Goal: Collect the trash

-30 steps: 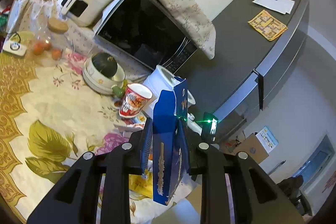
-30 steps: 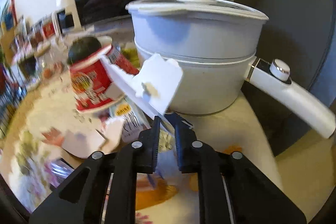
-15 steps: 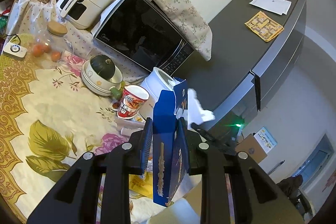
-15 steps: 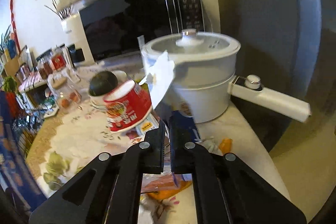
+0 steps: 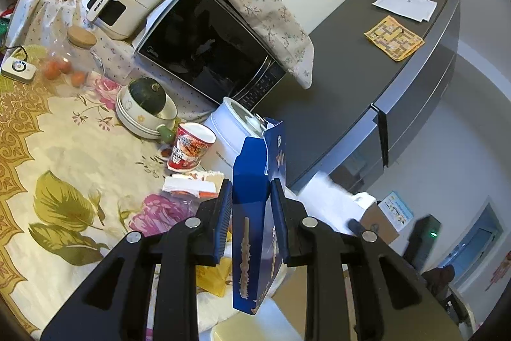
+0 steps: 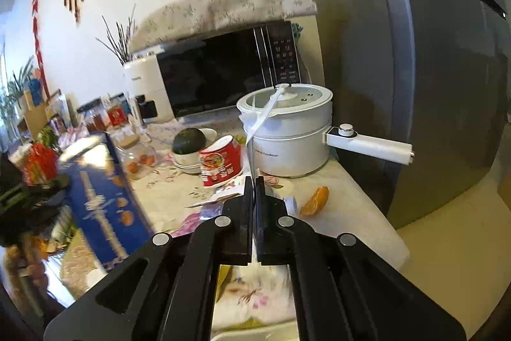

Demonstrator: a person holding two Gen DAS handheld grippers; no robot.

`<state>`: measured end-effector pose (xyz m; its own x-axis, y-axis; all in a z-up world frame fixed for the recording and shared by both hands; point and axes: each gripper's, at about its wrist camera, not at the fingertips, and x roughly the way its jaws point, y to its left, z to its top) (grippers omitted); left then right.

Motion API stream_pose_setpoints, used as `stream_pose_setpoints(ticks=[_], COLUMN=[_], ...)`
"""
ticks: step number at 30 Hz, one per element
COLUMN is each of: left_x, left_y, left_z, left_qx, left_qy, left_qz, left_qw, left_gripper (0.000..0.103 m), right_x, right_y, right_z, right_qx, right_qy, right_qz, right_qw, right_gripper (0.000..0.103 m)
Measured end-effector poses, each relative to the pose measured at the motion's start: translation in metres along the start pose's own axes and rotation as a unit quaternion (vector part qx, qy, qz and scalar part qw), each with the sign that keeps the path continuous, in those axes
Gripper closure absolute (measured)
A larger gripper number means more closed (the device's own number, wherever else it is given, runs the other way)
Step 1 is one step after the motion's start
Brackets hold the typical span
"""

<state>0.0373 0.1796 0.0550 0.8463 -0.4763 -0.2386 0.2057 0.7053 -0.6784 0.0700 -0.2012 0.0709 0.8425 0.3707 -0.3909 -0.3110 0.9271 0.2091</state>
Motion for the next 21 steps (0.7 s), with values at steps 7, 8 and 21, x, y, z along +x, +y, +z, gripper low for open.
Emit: stream_pose_setpoints(ticks=[7,8,21], left_x=[0.000,-0.001,-0.010], left_y=[-0.004,-0.004,0.000], left_z=[-0.010,-0.010,-0.005], left_qx=[0.003,0.003,-0.014], left_qy=[0.011,0.012,0.010], left_qz=[0.000,-0.002,-0.030], left_qw=[0.9999,0.9999,0.9994], left_gripper=[0.078,0.078,0.078], right_x=[-0.047,-0.051,-0.057], right_y=[-0.005,-0.004,-0.004], right_z=[-0.038,-0.043,-0.128], right_qx=[0.021,0.021,0.044], right_qy=[0.008,0.010,0.127], right_qz=[0.003,0.000,-0.024], right_qw=[1.000,1.000,0.991], right_gripper=[0.103,0.103,0.067])
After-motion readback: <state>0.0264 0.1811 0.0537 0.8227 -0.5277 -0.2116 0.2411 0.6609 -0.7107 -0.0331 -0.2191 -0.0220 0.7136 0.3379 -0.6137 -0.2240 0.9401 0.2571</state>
